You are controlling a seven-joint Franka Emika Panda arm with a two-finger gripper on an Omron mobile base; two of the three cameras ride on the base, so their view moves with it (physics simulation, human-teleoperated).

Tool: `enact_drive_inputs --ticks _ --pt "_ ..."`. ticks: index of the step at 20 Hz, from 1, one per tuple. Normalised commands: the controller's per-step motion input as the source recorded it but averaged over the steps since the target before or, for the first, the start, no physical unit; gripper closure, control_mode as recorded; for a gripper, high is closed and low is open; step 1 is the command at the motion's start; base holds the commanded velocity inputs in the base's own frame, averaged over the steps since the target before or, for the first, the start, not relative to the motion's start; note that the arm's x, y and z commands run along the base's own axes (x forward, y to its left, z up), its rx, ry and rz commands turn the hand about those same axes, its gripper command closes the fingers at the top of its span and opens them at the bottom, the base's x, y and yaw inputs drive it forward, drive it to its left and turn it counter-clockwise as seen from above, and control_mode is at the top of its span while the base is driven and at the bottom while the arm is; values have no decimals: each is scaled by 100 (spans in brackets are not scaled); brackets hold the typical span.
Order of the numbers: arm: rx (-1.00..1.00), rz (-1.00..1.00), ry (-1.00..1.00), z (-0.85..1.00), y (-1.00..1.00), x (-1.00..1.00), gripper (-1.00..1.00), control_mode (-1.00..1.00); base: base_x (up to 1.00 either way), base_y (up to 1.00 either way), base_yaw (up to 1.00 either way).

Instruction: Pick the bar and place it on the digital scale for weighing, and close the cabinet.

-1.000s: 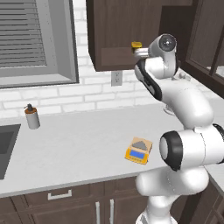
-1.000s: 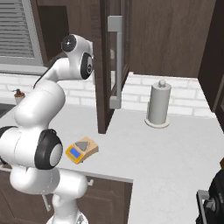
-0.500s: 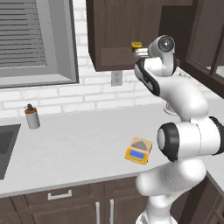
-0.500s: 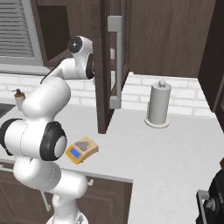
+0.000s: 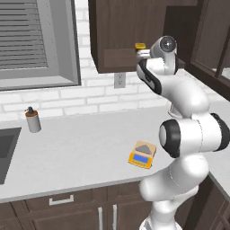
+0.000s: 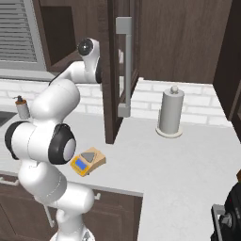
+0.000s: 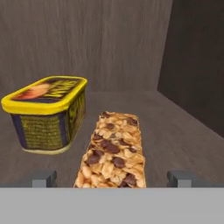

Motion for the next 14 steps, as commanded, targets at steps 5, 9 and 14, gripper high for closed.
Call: enact_drive_inputs --ticks 5,9,14 --pt "0 0 1 -20 0 28 100 -100 0 0 0" --pt "0 5 -6 -20 7 -1 100 -100 0 0 0" --pt "-4 12 -11 -9 34 -22 100 -100 0 0 0"
